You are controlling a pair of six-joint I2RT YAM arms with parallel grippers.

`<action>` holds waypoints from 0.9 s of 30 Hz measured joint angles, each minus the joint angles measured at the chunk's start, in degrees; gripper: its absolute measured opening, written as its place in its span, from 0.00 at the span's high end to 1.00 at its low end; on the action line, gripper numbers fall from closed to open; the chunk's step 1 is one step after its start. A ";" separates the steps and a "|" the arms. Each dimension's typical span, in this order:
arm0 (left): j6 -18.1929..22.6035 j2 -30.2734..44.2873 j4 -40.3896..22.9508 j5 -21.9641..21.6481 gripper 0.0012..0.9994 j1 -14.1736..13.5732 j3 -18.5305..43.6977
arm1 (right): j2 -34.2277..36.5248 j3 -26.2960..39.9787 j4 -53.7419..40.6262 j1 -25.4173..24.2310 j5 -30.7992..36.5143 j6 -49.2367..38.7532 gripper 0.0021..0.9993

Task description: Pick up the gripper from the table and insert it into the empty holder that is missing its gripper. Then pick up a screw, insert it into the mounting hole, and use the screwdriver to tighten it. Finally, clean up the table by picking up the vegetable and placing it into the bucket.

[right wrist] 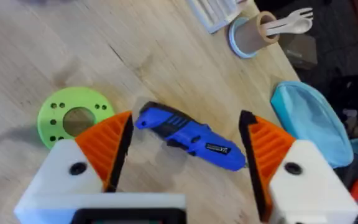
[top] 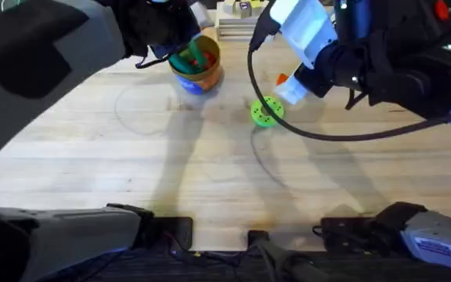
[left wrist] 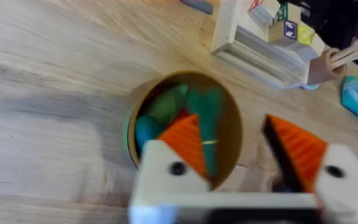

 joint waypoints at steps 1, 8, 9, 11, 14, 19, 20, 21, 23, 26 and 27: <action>0.00 -0.02 0.21 0.07 0.27 0.00 0.00 | 0.00 0.00 0.00 0.00 -0.01 0.89 0.01; 1.00 -1.77 -2.65 0.32 0.00 0.01 0.42 | -0.18 0.02 -0.64 0.00 -0.01 10.47 0.01; 1.90 -2.86 -4.24 0.36 0.00 0.00 0.85 | -0.55 0.02 -1.60 0.00 -0.02 11.83 0.01; 4.49 -5.59 -7.15 0.41 0.01 0.02 2.23 | -2.26 0.32 -5.13 0.00 -0.02 14.33 0.01; 10.24 -11.03 -12.12 0.49 0.00 0.01 5.23 | -5.84 2.83 -11.65 0.00 -0.03 17.58 0.01; 21.49 -21.78 -22.99 0.47 0.00 0.00 7.89 | -12.75 7.93 -20.16 0.00 -0.02 24.86 0.01; 23.46 -23.83 -25.17 0.47 0.00 0.00 7.93 | -14.24 8.42 -21.57 0.00 -0.02 26.59 0.01; 25.69 -26.15 -27.60 0.47 0.00 0.00 7.93 | -15.91 8.62 -22.90 0.00 -0.04 28.35 0.01; 29.05 -29.75 -31.24 0.47 0.00 0.00 7.93 | -18.82 8.66 -25.21 0.00 -0.04 31.44 0.01; 33.44 -34.91 -35.32 0.47 0.00 0.00 7.93 | -22.82 8.66 -27.62 0.00 -0.02 35.33 0.01; 34.43 -36.48 -36.23 0.47 0.00 0.00 7.93 | -24.30 8.66 -27.99 0.00 -0.04 36.32 0.01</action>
